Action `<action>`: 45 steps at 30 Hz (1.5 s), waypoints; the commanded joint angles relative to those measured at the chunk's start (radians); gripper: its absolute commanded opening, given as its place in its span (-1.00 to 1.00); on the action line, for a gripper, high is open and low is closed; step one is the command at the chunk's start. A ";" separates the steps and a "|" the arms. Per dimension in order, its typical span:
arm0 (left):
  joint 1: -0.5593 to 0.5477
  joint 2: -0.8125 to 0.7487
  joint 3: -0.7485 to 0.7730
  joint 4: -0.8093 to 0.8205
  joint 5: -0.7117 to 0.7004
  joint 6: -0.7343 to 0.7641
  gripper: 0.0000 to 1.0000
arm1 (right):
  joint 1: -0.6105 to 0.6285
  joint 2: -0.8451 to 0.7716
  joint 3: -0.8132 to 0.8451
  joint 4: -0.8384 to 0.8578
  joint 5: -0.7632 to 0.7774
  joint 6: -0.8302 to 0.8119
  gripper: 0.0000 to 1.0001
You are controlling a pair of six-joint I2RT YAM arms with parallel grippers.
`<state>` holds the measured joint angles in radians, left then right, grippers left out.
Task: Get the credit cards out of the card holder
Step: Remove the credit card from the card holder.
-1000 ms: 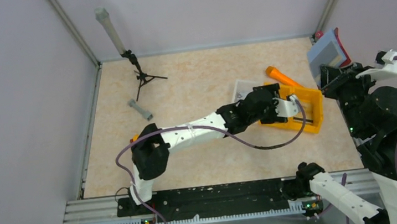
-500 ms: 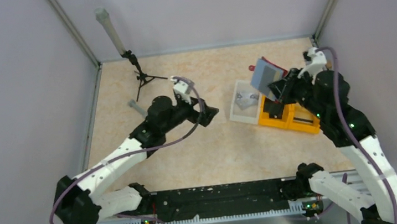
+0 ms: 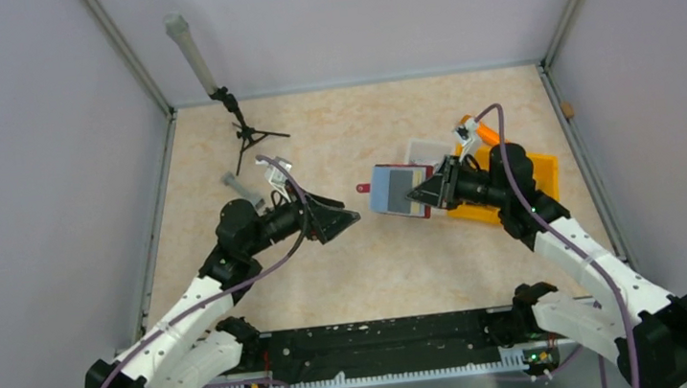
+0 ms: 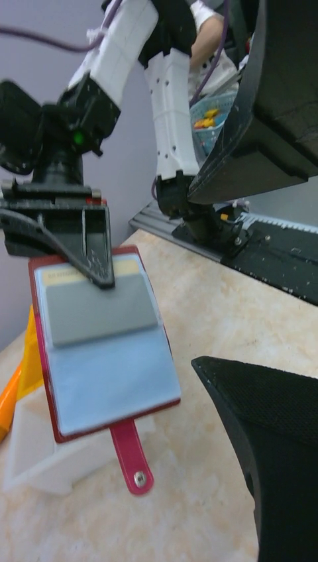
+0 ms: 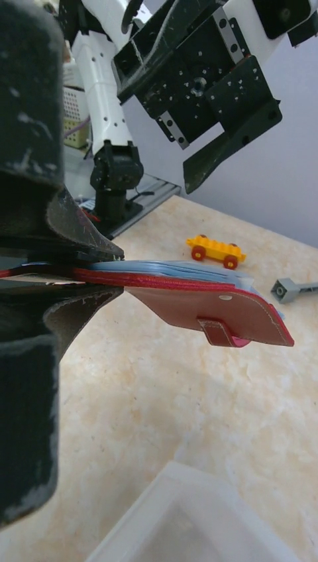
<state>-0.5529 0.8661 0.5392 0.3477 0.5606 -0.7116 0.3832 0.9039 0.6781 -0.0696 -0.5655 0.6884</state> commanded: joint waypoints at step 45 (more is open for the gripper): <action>-0.035 0.315 0.001 0.209 0.113 -0.142 -1.00 | 0.135 0.131 -0.105 0.444 -0.192 0.215 -0.21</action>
<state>-0.5945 1.1809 0.5564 0.4679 0.6659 -0.8394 0.5079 1.1034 0.5430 0.3641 -0.7349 0.9245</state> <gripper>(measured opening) 0.012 0.346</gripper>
